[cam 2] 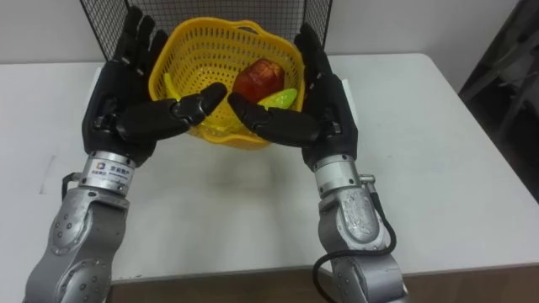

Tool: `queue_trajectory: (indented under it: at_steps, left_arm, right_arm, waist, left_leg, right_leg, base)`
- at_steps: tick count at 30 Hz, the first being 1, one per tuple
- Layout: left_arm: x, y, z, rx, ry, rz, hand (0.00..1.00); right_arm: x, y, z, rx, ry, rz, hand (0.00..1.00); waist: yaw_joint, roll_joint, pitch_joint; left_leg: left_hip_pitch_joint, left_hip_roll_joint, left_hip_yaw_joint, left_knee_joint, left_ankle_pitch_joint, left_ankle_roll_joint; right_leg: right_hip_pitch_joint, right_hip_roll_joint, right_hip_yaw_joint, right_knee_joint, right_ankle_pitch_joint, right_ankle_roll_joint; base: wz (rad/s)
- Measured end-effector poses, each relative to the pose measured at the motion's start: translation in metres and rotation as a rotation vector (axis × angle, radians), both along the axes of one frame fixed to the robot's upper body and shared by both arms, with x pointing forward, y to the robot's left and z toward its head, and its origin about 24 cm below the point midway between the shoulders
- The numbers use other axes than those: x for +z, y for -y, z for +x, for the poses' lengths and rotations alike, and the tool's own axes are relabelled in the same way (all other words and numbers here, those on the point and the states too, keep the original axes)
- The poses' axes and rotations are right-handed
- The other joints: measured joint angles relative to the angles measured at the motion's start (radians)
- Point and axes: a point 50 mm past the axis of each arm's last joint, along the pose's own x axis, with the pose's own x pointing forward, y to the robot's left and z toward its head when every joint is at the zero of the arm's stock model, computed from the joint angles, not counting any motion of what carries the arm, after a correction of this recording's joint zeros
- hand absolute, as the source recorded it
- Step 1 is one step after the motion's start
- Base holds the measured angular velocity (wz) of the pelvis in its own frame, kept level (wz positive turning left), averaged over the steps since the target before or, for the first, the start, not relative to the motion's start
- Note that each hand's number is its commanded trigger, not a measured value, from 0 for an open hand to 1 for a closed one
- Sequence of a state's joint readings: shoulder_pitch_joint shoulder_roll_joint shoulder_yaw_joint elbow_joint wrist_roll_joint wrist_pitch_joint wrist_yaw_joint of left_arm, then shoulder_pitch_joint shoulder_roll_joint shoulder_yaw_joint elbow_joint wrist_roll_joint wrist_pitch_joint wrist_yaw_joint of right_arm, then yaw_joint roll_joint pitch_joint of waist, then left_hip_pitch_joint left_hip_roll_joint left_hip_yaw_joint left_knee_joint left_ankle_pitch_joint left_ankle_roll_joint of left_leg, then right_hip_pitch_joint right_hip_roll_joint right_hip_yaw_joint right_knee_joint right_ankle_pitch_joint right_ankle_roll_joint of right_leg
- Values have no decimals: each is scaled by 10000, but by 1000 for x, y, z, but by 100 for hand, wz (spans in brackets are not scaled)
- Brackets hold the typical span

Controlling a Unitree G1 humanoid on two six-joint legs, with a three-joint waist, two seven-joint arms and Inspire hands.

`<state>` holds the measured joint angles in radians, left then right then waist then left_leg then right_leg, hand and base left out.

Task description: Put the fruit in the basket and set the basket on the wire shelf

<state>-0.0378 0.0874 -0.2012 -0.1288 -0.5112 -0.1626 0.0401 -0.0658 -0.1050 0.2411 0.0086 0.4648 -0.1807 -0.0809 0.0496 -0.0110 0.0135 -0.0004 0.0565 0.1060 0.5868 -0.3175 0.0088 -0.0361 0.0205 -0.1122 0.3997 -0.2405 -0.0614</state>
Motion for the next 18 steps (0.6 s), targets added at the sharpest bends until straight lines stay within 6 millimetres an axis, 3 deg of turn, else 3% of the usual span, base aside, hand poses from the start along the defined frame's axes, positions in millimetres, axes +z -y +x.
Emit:
queue_trajectory:
  at_steps: [1,2,3,5,6,7,9,10,11,12,13,14,15,18]
  left_arm:
    - [-1,0,0,-12,-32,-47,0]
    - [-1,0,0,-32,-40,-102,0]
    - [-1,0,0,-16,-36,-94,0]
    - [-8,-2,-2,64,-257,-1,0]
    - [-10,-3,-3,74,-340,-18,0]
    - [-13,-2,-5,-3,-428,-23,0]
    - [-14,1,-6,-275,-448,-85,0]
    - [-14,1,-6,-264,-447,-97,0]
    - [-14,-1,-6,-174,-437,-99,0]
    - [-14,-4,-5,-69,-424,-87,0]
    - [-14,-5,-5,-37,-431,-75,0]
    - [-13,-6,-5,-20,-417,-79,0]
    - [-13,-7,-5,-18,-414,-56,0]
    - [-14,-8,-6,-132,-383,-23,0]
  right_arm:
    - [0,0,0,-1,-16,-15,0]
    - [0,1,0,43,10,-51,0]
    - [0,1,0,81,12,-60,0]
    - [-3,-1,-1,191,-109,-95,0]
    - [-3,-2,-1,216,-108,-71,0]
    - [-3,0,-1,229,-73,-144,0]
    - [-7,5,0,119,-273,-315,0]
    - [-8,4,-1,154,-311,-331,0]
    - [-9,3,-1,192,-342,-329,0]
    - [-9,2,-1,264,-367,-319,0]
    - [-9,2,-1,303,-375,-319,0]
    - [-9,1,-1,349,-347,-312,0]
    - [-8,0,-1,414,-276,-330,0]
    - [-5,1,-2,481,-105,-447,0]
  waist:
    - [64,42,6]
    - [151,181,72]
    - [179,216,81]
    - [167,157,104]
    - [192,55,104]
    - [132,11,110]
    - [334,65,112]
    - [364,88,96]
    - [405,148,57]
    - [362,173,25]
    - [333,197,-9]
    - [226,90,-52]
    - [100,-13,-63]
    - [96,2,-86]
  left_leg:
    - [-292,48,5,752,13,-15]
    - [-862,321,-45,2043,192,-184]
    - [-1130,431,-82,2572,370,-222]
    - [-1833,533,-176,3855,1455,-301]
    - [-1983,496,-212,3977,1515,-300]
    - [-2353,337,-284,3573,1217,-191]
    - [-2815,157,-220,1249,1192,-279]
    - [-2836,159,-190,475,1282,-342]
    - [-2809,185,-205,-1076,1494,-428]
    - [-2780,184,-262,-2043,1973,-420]
    - [-2675,161,-236,-2278,2269,-444]
    - [-2502,4,-279,-2650,2722,-379]
    - [-2406,-119,-295,-2819,2944,-296]
    - [-2371,-174,-304,-2666,3236,-55]
  right_leg:
    - [-1,13,12,142,-154,44]
    - [-15,176,88,399,-327,-28]
    - [-25,241,88,523,-386,-75]
    - [198,306,235,669,-492,-253]
    - [230,282,278,658,-482,-280]
    - [206,256,292,665,-494,-316]
    - [125,243,421,668,-504,-349]
    - [59,259,441,666,-513,-364]
    - [24,267,413,688,-553,-416]
    - [62,291,464,696,-624,-403]
    - [109,283,521,686,-663,-373]
    - [135,221,552,661,-736,-275]
    - [188,148,567,629,-768,-206]
    - [349,99,599,482,-831,-224]
  base:
    - [-6]
    - [-9]
    - [-9]
    - [-2]
    - [14]
    - [12]
    - [-17]
    - [-42]
    - [-35]
    - [-28]
    - [-10]
    - [5]
    - [11]
    - [-7]
